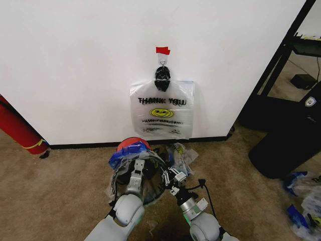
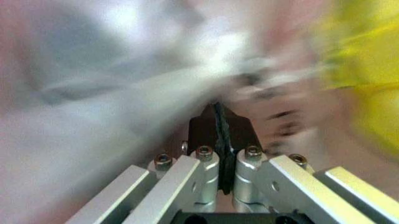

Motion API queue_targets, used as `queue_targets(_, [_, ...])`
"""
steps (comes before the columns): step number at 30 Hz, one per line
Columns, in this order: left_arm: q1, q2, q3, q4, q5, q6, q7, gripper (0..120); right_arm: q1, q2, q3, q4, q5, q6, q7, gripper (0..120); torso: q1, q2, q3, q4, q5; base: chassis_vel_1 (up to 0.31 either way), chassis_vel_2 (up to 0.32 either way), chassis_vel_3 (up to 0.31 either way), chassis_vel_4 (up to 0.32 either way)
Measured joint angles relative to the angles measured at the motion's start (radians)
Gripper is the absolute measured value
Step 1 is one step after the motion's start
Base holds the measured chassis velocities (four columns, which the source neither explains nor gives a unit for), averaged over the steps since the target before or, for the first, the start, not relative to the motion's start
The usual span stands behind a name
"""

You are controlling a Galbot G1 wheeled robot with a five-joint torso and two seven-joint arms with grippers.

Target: Pick up the garbage bag from the wall and place it over the trash bin.

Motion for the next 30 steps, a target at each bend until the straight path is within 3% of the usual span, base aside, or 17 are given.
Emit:
queue_targets(3, [0.026,0.0,0.003,-0.019,0.036,-0.045,0.032,0,0.001,0.003,-0.006,0.007,0.054,-0.025,0.012,0,0.0,0.0,0.0,0.0,-0.0001,0.0,0.0,0.0,0.0])
queue_targets(10, [0.068,0.003,-0.006,-0.063,0.109,-0.043,0.003,0,0.001,0.005,-0.005,0.012,0.086,-0.044,0.029,0,0.0,0.0,0.0,0.0,0.0,0.0,0.0,0.0,0.0])
queue_targets(30, [0.136,0.057,-0.025,-0.164,0.126,-0.021,0.053,0,0.026,0.033,0.011,-0.048,0.03,-0.05,0.068,0,0.0,0.0,0.0,0.0,0.0,0.0,0.0,0.0,0.0])
